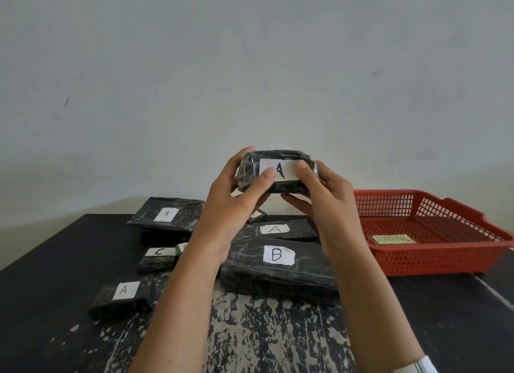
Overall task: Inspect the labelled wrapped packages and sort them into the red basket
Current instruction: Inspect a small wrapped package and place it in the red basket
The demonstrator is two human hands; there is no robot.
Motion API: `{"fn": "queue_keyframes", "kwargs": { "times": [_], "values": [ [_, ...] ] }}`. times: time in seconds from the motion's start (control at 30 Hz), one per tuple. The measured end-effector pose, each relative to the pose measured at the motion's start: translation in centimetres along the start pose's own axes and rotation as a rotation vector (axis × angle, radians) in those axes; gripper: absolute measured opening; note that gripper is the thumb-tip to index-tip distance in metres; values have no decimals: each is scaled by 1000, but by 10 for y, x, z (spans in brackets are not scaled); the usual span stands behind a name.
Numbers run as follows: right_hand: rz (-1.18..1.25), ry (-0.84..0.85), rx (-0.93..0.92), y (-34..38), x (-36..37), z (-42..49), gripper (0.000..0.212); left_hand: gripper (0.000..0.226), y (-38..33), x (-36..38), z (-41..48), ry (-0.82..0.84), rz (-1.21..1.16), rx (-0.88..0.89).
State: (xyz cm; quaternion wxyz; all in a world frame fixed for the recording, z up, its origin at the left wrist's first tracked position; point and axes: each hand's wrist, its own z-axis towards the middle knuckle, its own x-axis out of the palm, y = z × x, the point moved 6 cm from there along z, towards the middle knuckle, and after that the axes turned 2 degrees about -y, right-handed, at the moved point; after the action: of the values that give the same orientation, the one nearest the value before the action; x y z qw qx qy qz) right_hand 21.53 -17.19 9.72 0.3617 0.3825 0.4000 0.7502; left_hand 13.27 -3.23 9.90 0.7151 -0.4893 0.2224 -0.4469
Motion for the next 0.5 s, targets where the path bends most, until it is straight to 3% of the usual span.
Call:
{"fn": "queue_keyframes", "kwargs": {
  "times": [0.5],
  "values": [
    [37,109,33,6,-1,1,38,54,-6,2,-1,-11,-49,47]
  ]
}}
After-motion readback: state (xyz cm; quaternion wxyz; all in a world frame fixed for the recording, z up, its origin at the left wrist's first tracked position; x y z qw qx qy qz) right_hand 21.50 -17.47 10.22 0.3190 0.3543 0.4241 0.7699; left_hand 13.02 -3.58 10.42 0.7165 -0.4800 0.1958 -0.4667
